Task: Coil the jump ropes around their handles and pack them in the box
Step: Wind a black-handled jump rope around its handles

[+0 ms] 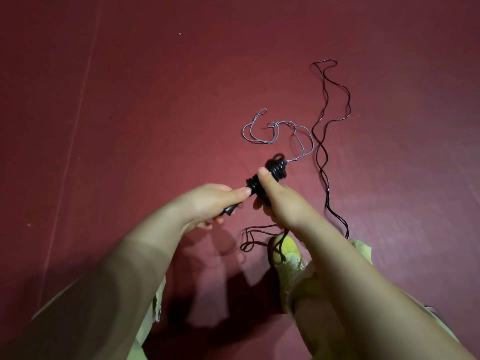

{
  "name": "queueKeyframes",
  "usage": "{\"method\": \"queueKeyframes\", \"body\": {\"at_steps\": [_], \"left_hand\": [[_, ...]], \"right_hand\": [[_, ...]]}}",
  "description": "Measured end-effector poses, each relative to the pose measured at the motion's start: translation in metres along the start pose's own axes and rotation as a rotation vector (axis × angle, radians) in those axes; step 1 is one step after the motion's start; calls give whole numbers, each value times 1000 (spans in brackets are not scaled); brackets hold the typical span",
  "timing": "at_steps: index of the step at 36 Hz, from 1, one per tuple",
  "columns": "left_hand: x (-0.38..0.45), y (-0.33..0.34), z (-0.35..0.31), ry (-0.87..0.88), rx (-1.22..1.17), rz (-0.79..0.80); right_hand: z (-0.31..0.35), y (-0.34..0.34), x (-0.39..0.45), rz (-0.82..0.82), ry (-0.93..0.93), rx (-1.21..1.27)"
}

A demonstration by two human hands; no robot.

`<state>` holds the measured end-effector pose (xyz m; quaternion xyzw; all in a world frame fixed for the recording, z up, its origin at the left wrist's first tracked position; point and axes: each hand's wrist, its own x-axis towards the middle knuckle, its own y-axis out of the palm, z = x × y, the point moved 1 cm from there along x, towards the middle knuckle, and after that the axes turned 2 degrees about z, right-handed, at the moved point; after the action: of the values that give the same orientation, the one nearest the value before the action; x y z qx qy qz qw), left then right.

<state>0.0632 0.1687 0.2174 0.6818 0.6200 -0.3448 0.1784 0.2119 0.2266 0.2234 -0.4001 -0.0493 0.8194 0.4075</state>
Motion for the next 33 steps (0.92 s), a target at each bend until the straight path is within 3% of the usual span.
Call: {"method": "queueKeyframes", "body": {"at_steps": [3, 6, 16, 24, 28, 31, 33], "left_hand": [[1, -4, -8, 101, -17, -43], [3, -1, -18, 164, -7, -119], [1, -2, -38, 214, 105, -313], [1, 6, -51, 331, 249, -344], [5, 16, -53, 387, 95, -200], [4, 20, -51, 266, -316, 103], [2, 21, -51, 166, -457, 319]], "right_hand": [[8, -2, -1, -164, -116, 120], [13, -2, -2, -229, -156, 202], [15, -12, -6, -65, -125, 364], [16, -21, -7, -96, -161, 367], [13, -29, -9, -151, -164, 429], [9, -33, -8, -170, -131, 490], [7, -33, -9, -155, -134, 558]]}}
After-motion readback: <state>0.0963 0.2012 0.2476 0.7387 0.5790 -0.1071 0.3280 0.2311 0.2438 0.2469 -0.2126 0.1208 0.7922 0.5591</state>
